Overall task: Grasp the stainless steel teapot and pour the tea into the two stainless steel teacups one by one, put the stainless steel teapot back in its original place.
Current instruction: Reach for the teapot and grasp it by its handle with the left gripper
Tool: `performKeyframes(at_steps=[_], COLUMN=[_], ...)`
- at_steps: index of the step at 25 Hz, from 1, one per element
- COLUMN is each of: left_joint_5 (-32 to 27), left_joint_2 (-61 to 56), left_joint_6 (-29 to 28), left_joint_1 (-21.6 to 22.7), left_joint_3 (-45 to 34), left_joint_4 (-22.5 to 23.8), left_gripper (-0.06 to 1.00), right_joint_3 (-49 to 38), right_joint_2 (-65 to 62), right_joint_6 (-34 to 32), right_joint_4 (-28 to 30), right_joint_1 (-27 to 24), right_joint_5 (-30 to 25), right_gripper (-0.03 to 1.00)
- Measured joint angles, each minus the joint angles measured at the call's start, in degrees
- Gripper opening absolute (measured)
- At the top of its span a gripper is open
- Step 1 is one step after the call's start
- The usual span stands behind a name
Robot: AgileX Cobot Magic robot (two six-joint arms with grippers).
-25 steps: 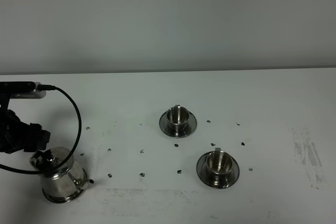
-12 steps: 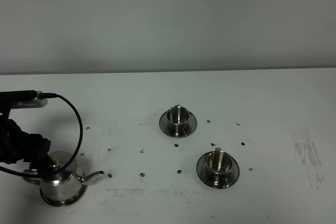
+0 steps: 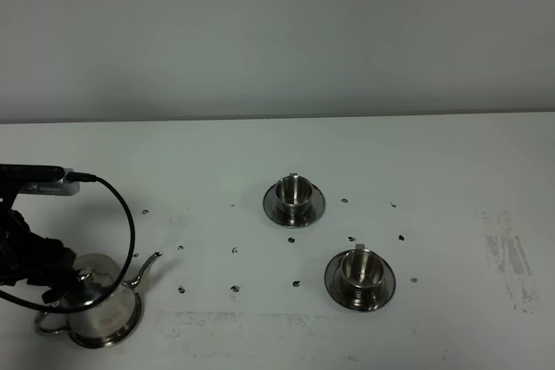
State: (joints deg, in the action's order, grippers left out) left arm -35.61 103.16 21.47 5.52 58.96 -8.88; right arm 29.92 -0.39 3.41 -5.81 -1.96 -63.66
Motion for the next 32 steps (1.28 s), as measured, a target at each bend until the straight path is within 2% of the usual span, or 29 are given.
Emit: performKeyframes(at_steps=[9,14,17,19,21,25,28,32], left_joint_5=[-6.2,-9.2,-11.3,-11.8,-11.3,-11.0,-11.0,-12.5], left_joint_2=[-1.5,-6.9,-11.2,-13.7,-15.7,-17.1,-17.2,-17.2], left_joint_6=[0.0,0.2,0.9,4.1,10.1,25.4,28.8,27.6], left_joint_1=[0.1,0.1,0.1,0.1,-0.4,-4.4,-7.4,-9.1], left_joint_3=[0.0,0.0,0.0,0.0,0.0,0.0,0.0,0.0], left_joint_4=[4.5,8.4,8.9,8.9,7.8,4.8,3.5,3.2], left_gripper=[0.64,0.64,0.64,0.64,0.64,0.64,0.64,0.62], right_joint_3=[0.0,0.0,0.0,0.0,0.0,0.0,0.0,0.0], right_joint_2=[0.0,0.0,0.0,0.0,0.0,0.0,0.0,0.0], right_joint_6=[0.1,0.1,0.0,0.0,0.0,0.0,0.0,0.1], right_joint_4=[0.0,0.0,-0.1,-0.1,-0.1,-0.1,-0.1,-0.1], right_joint_1=[0.0,0.0,0.0,0.0,0.0,0.0,0.0,0.0], right_joint_5=[0.0,0.0,0.0,0.0,0.0,0.0,0.0,0.0], right_gripper=[0.24,0.24,0.24,0.24,0.24,0.24,0.24,0.24])
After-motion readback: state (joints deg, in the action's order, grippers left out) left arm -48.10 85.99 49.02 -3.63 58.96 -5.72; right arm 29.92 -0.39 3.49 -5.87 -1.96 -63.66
